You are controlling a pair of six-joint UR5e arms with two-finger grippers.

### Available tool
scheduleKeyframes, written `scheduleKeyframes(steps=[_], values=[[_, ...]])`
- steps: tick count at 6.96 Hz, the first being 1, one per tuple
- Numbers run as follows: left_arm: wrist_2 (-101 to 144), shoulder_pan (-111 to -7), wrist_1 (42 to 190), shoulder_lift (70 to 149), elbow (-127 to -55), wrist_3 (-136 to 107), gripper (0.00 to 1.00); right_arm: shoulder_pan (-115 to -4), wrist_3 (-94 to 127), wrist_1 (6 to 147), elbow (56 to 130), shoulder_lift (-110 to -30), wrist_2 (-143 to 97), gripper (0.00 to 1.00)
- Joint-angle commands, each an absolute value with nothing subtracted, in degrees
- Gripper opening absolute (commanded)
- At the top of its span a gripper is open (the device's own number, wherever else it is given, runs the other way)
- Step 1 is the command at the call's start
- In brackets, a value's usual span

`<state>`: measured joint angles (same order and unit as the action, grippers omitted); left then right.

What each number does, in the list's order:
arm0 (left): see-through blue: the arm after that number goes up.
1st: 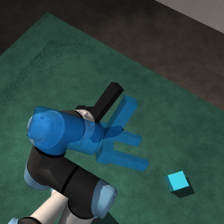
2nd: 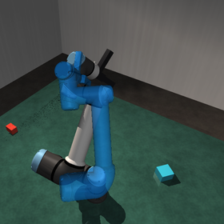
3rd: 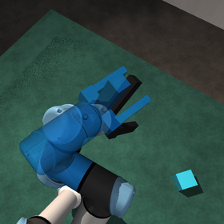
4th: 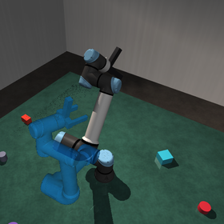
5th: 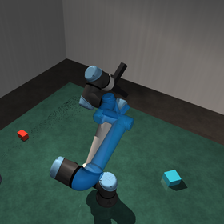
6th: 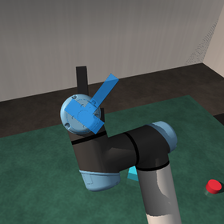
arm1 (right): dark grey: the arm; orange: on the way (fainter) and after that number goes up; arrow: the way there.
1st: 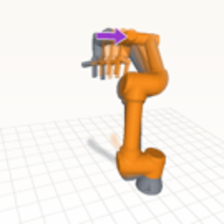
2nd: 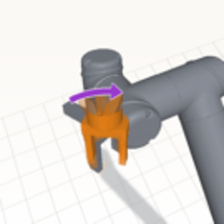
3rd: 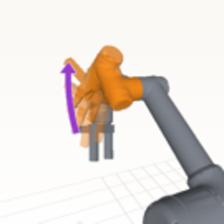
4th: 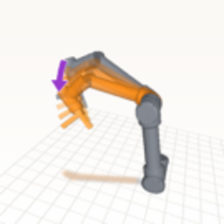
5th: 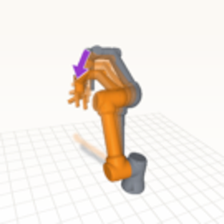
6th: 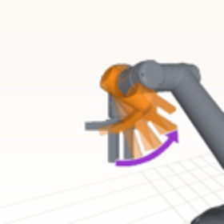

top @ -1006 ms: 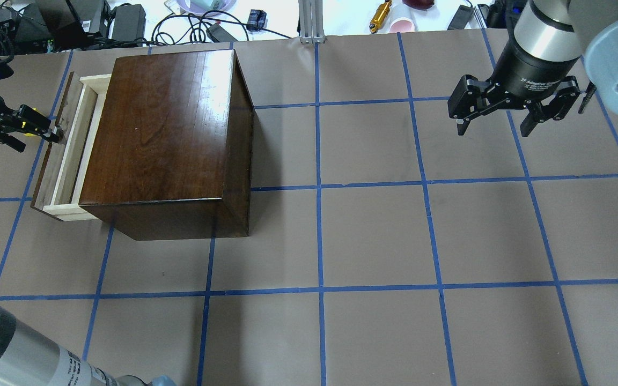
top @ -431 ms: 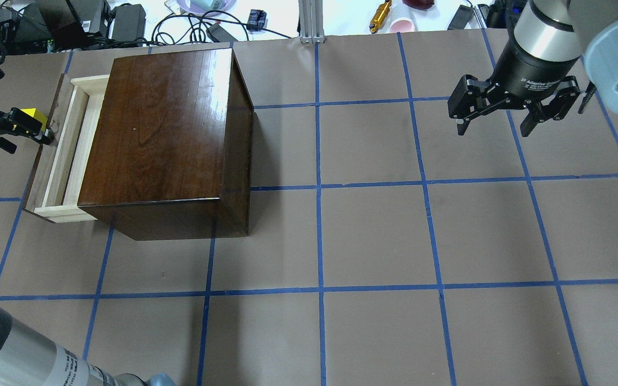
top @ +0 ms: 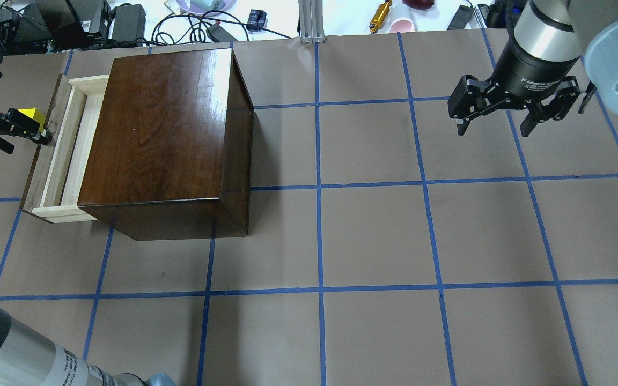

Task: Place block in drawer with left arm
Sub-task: 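Release the handle and move the left gripper over the yellow cube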

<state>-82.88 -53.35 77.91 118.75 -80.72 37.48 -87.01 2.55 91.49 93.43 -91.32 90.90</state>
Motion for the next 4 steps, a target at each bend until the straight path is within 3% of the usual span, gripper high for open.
scheduleKeyframes(steps=[1,4], values=[[-82.88,-53.26,77.87,118.57,-80.68,37.44,0.99,-87.01,2.55,91.49,93.43,-91.32,90.88,1.00],[-83.58,-53.17,77.87,118.47,-80.42,37.44,1.00,-87.01,2.55,91.49,93.43,-91.32,90.88,1.00]])
